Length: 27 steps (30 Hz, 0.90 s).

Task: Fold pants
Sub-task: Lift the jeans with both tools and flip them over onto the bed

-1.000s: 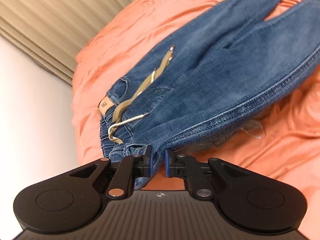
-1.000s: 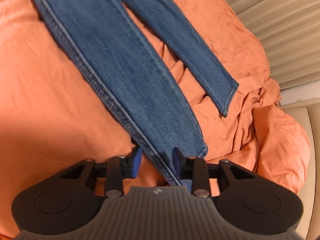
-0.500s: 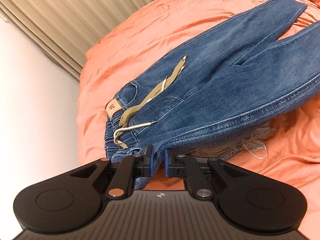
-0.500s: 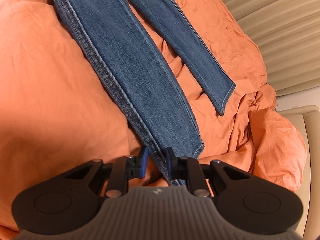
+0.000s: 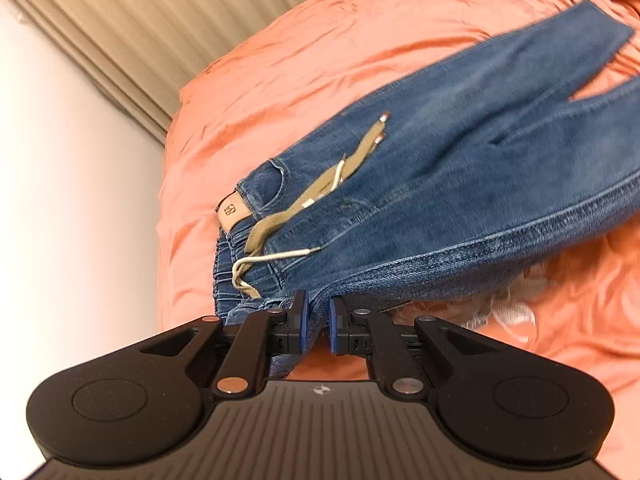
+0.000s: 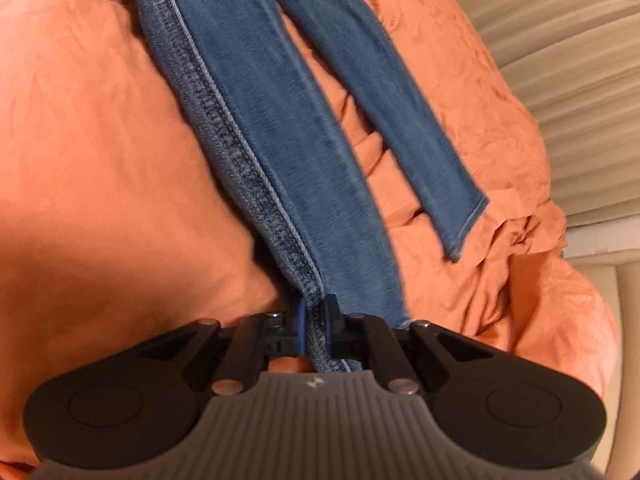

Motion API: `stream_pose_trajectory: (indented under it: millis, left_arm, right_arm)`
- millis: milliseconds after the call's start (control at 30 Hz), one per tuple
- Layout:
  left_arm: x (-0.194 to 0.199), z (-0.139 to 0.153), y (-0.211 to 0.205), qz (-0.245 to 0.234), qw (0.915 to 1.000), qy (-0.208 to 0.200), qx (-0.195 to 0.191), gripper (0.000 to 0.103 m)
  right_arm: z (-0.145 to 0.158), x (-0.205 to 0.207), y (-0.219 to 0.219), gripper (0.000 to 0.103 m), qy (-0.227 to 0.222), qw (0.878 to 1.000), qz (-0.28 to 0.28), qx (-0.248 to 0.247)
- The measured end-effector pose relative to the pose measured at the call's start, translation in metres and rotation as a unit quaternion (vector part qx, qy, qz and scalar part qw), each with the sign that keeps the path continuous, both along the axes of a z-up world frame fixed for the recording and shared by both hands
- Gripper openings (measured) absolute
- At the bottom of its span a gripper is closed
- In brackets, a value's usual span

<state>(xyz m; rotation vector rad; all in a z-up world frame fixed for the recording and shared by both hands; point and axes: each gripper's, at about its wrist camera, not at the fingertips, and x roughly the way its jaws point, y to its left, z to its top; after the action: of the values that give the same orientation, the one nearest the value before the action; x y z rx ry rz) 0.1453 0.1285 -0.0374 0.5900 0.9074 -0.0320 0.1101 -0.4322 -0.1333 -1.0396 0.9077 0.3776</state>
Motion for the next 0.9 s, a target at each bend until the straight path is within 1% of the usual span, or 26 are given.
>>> stream_pose_trajectory:
  millis: [67, 133, 233, 333, 500, 633, 733, 833, 900]
  left_arm:
    - [0.005, 0.002, -0.001, 0.004, 1.0000, -0.003, 0.000, 0.010]
    - [0.012, 0.004, -0.002, 0.008, 0.9999, -0.012, 0.005, 0.007]
    - [0.023, 0.007, -0.005, 0.012, 0.9990, -0.039, 0.019, 0.004]
    - [0.038, 0.014, -0.007, 0.024, 0.9974, -0.064, 0.020, 0.004]
    - [0.075, 0.027, -0.007, 0.039, 0.9945, -0.093, 0.027, 0.004]
    - [0.108, 0.035, -0.007, 0.043, 0.9919, -0.115, 0.033, 0.004]
    - [0.140, 0.036, -0.007, 0.049, 0.9902, -0.126, 0.035, 0.004]
    - [0.174, 0.026, -0.010, 0.050, 0.9890, -0.130, 0.048, 0.004]
    - [0.201, 0.012, -0.011, 0.052, 0.9897, -0.120, 0.058, 0.004]
  right_arm:
    - [0.007, 0.005, 0.000, 0.000, -0.014, 1.000, 0.000, -0.002]
    - [0.015, 0.012, 0.000, 0.000, -0.038, 0.999, -0.001, -0.008]
    - [0.027, 0.028, 0.001, 0.000, -0.081, 0.997, -0.010, -0.011]
    - [0.040, 0.052, 0.000, 0.000, -0.120, 0.992, -0.028, -0.007]
    - [0.058, 0.103, 0.006, 0.000, -0.160, 0.986, -0.051, -0.010]
    - [0.071, 0.151, 0.010, 0.000, -0.181, 0.981, -0.070, -0.008]
    - [0.072, 0.192, 0.017, 0.000, -0.188, 0.979, -0.080, -0.019]
    - [0.064, 0.238, 0.024, 0.000, -0.185, 0.978, -0.093, -0.033]
    - [0.054, 0.269, 0.029, 0.000, -0.179, 0.977, -0.105, -0.039]
